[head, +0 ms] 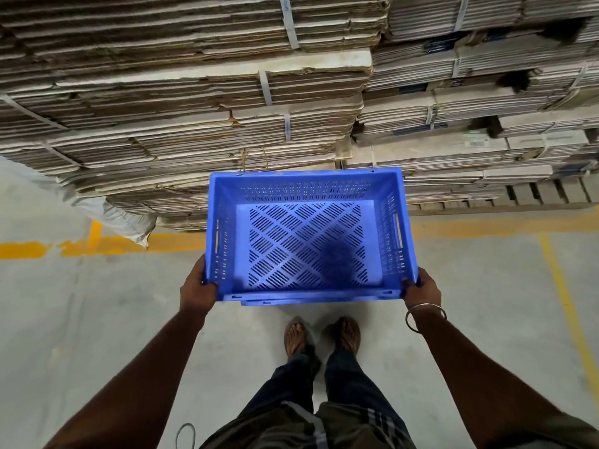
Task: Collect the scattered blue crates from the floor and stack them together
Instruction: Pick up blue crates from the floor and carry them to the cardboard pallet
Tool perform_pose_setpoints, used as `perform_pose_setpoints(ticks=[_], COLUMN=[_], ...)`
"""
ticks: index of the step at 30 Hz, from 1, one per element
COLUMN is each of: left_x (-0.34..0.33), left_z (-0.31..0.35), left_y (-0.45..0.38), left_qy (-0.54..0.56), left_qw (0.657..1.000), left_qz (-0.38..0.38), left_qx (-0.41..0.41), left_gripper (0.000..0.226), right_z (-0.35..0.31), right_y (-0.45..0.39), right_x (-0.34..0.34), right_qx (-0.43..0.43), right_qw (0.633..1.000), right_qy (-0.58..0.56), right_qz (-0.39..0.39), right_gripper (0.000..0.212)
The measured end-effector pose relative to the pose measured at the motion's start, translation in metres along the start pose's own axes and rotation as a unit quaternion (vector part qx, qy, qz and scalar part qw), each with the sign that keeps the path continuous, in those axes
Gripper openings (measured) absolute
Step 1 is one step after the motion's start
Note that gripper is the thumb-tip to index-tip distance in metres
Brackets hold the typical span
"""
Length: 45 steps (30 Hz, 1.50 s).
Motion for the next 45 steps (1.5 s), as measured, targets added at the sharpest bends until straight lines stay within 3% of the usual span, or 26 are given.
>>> perform_pose_setpoints(ticks=[12,23,30,35,40,45], left_x=[-0.011,-0.008,-0.004,-0.01,-0.017,-0.028], left_z=[-0.014,-0.022,-0.01,-0.005,0.007,0.018], left_y=[0.018,0.015,0.008,0.01,0.009,0.001], left_qy=[-0.005,-0.051,-0.122,-0.303,-0.367,-0.399], left_qw=[1.0,0.998,0.99,0.953,0.929,0.913], left_qz=[0.005,-0.049,-0.07,-0.019,-0.023,-0.047], left_qx=[0.01,0.004,-0.011,0.025,-0.032,-0.071], left_gripper=[0.079,0.087,0.092,0.092,0.106,0.098], right_z=[0.0,0.015,0.018,0.006,-0.013,-0.024], right_y=[0.004,0.01,0.001,0.009,0.014,0.012], right_x=[0.01,0.013,0.012,0.013,0.012,0.003], right_qx=[0.011,-0.019,-0.029,-0.007,0.113,0.113], right_qw=[1.0,0.999,0.99,0.975,0.964,0.965], right_qy=[0.027,0.02,0.124,0.211,0.236,0.227], right_qz=[-0.002,-0.021,-0.057,-0.065,-0.044,-0.059], right_gripper=[0.032,0.03,0.025,0.051,0.082,0.087])
Point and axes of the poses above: each hand's wrist, its own y-axis away from the middle knuckle, its own x-axis out of the back of the hand, z = x × y, the point moved 4 cm from there along -y, towards the middle knuckle, and after that the axes turned 13 degrees about -z, right-handed, at the moved point
